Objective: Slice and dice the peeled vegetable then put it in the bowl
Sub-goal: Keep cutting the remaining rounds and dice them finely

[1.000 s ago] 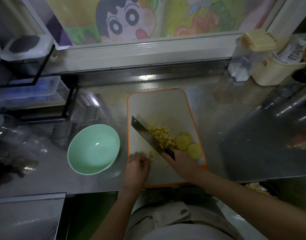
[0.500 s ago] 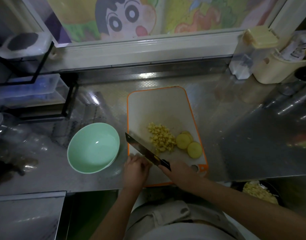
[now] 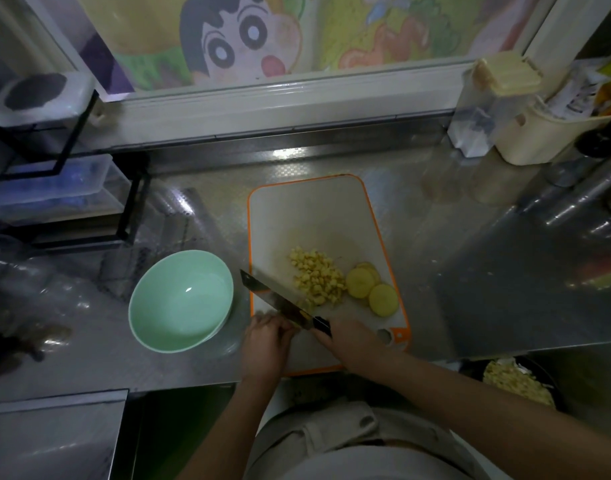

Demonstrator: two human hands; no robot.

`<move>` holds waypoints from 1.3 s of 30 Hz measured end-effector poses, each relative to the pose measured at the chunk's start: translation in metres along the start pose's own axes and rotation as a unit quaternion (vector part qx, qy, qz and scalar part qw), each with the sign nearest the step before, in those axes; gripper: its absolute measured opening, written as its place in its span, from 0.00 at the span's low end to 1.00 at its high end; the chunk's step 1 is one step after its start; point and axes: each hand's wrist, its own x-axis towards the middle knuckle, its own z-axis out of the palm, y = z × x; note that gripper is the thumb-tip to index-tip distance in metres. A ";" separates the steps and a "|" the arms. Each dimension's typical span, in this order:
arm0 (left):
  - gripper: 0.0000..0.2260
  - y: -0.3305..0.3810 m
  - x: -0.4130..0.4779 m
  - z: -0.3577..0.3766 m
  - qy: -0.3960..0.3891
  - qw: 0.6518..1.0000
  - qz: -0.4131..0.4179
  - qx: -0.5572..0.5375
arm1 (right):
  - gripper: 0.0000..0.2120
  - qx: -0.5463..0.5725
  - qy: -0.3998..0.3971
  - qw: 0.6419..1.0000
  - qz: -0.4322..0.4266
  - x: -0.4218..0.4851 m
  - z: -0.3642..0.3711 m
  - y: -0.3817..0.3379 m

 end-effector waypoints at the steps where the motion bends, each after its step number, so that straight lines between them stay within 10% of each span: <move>1: 0.05 0.002 0.000 -0.001 0.002 1.000 0.000 -0.003 | 0.21 0.004 0.007 1.000 0.009 -0.001 -0.005 0.000; 10: 0.11 0.020 0.018 0.006 0.019 0.995 -0.042 -0.090 | 0.26 -0.122 0.201 0.967 -0.099 0.000 -0.029 0.025; 19: 0.05 0.046 0.017 -0.036 0.249 0.951 0.015 -0.182 | 0.40 -0.134 0.307 0.932 -0.140 -0.004 -0.039 0.047; 27: 0.28 0.059 0.033 -0.034 -0.135 0.925 0.353 0.037 | 0.26 -0.185 0.355 0.901 -0.168 -0.005 -0.039 0.048; 39: 0.26 0.050 0.083 -0.034 -0.258 0.921 0.255 0.140 | 0.25 -0.242 0.358 0.892 -0.137 -0.017 -0.041 0.062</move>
